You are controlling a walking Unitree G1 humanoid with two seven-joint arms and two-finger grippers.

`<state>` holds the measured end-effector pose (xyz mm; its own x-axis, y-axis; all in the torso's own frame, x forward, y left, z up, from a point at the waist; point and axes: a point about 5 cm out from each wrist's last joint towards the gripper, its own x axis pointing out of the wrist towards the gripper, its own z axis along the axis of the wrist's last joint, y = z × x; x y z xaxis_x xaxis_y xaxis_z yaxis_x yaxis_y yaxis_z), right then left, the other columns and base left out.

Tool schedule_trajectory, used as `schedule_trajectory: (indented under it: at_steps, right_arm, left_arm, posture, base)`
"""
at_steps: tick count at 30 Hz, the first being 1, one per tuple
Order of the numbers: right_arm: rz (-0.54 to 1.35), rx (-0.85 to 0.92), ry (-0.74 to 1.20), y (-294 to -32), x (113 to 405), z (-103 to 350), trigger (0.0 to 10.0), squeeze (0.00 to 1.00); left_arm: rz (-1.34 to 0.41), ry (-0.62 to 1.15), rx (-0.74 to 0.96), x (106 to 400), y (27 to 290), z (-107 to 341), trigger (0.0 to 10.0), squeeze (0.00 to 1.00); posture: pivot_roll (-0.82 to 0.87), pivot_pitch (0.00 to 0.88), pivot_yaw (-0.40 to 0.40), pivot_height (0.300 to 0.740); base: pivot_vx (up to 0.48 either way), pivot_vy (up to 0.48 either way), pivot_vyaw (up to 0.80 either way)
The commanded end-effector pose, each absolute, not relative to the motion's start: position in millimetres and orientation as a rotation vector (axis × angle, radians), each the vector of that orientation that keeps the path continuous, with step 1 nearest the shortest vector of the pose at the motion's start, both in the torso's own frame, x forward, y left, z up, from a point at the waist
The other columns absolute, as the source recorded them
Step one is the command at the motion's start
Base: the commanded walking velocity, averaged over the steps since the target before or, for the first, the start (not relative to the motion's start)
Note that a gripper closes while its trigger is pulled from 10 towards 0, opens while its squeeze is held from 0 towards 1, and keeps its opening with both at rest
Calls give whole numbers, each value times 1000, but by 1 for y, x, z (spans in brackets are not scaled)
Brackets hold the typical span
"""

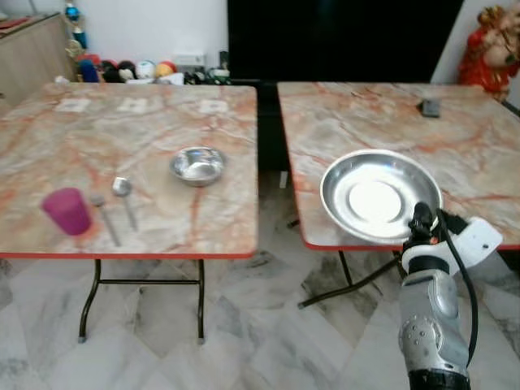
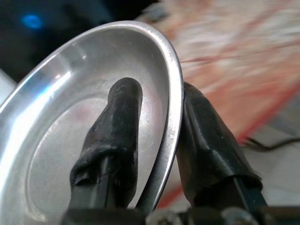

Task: Setting the table

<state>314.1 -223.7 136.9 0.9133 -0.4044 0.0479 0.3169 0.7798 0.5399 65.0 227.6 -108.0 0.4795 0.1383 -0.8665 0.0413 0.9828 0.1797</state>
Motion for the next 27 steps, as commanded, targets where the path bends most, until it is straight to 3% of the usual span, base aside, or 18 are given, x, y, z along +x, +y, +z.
schedule_trajectory:
  at_steps: [1, 5, 20, 27]
  right_arm:
    - [-388, 552, -202, -222, 316, 144, 10000, 0]
    - [-401, 557, -209, -222, 314, 144, 10000, 0]
    - [-466, 548, -206, -236, 313, 141, 10000, 0]
    - [-457, 564, -206, -233, 315, 143, 10000, 0]
  left_arm:
    - [60, 1114, 186, 53, 230, -110, 10000, 0]
    - [55, 1124, 187, 49, 230, -110, 10000, 0]
    - [58, 1119, 169, 43, 230, -110, 10000, 0]
    - [57, 1124, 160, 43, 230, -110, 10000, 0]
  posture:
    - [-36, 69, 1, 740]
    - [-36, 82, 3, 740]
    - [-39, 108, 3, 740]
    - [-36, 106, 0, 740]
  base:
    - [0, -375, 0]
    - [0, -330, 0]
    - [0, 0, 0]
    - [0, 0, -800]
